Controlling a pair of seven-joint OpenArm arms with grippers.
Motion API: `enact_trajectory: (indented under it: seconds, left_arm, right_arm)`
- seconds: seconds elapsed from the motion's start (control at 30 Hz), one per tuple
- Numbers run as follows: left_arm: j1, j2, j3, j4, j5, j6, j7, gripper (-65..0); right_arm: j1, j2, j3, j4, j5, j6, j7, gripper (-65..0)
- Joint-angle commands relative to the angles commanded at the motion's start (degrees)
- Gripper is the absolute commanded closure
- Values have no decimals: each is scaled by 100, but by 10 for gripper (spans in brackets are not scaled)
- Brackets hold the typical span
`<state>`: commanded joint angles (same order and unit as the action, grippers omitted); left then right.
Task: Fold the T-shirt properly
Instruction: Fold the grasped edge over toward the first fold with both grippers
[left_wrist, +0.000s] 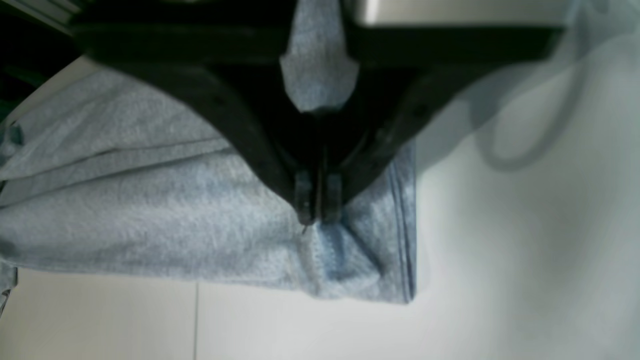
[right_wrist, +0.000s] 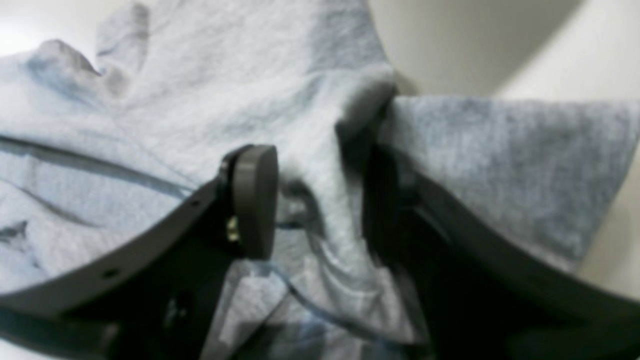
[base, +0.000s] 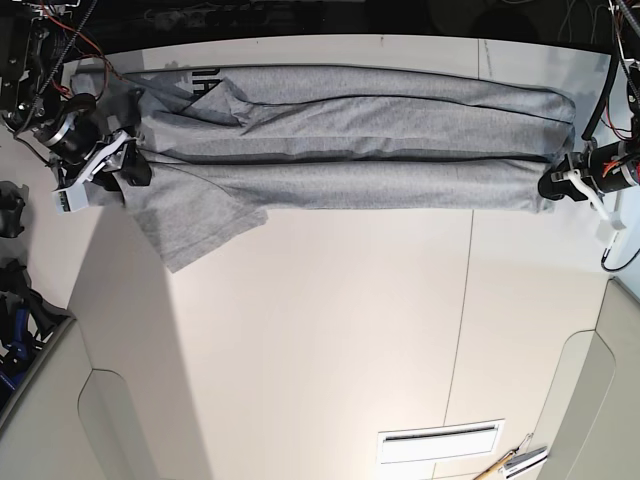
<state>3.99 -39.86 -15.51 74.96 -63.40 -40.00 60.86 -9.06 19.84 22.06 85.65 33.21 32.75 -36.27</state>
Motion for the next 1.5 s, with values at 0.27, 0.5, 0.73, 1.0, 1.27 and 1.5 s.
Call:
enact_trajectory:
  seconds: [0.27, 0.5, 0.73, 1.0, 1.27, 1.5]
  left_arm:
    - [2, 0, 0, 0, 2, 0, 0, 0]
    - [0, 2, 0, 0, -26, 0, 0, 0]
    - [0, 2, 0, 0, -28, 0, -20, 0]
    - [2, 2, 0, 0, -26, 0, -20, 0]
    - [0, 2, 0, 0, -28, 0, -44, 0]
    - [0, -4, -33, 9, -219, 0, 68, 0]
  right_arm:
    - [654, -249, 415, 262, -17, -87, 94, -297]
    - [1541, -664, 321, -533, -881, -103, 391, -333]
    - [1871, -667, -256, -1552, -1182, -98, 625, -377]
    - [1871, -671, -894, -1558, -1178, -101, 492, -375]
    - [1873, -669, -907, -1558, -1075, -101, 455, 0]
    - [1869, -667, -802, -1069, -400, -96, -173, 0]
